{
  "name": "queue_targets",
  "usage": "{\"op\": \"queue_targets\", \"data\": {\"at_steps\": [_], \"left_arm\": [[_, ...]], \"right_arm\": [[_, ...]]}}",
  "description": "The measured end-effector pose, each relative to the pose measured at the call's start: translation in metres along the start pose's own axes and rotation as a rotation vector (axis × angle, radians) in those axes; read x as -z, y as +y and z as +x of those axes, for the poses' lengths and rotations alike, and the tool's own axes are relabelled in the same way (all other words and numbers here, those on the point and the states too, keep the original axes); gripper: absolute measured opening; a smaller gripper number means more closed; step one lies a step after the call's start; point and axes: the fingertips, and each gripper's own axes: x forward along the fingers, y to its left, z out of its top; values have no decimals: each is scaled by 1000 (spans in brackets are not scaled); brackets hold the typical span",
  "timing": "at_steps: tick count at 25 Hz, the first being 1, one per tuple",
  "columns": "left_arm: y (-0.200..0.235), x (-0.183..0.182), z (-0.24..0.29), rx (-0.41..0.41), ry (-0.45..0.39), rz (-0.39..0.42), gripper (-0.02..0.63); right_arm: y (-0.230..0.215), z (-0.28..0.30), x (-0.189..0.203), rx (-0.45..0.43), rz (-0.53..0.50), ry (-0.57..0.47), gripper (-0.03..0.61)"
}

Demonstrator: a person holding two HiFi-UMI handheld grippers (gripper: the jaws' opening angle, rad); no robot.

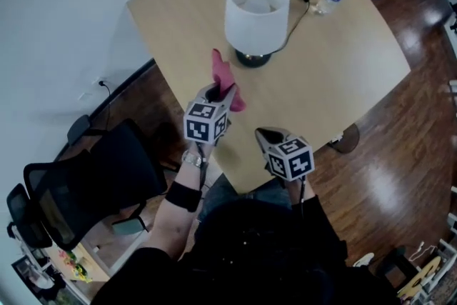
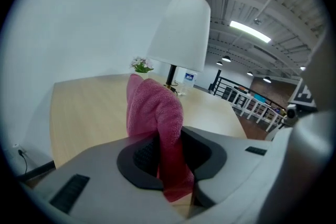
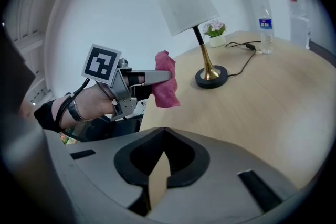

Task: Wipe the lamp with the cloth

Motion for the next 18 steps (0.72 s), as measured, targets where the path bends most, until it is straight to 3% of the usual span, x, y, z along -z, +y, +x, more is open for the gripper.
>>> {"op": "queue_targets", "data": {"at_steps": [4,9,13,18], "left_arm": [[-21,22,-41,95,56,26,95],[-30,40,-60,144,153,93,95],[-8,45,-45,182,210,176,94],[42,26,11,339,305,362,94]], "right_arm": [[29,-15,17,26,35,-39,5],[51,-29,9,31,72,-127,5],[58,-24,24,67,104,-150,5],[61,-4,22,211,213,-186,5]]}}
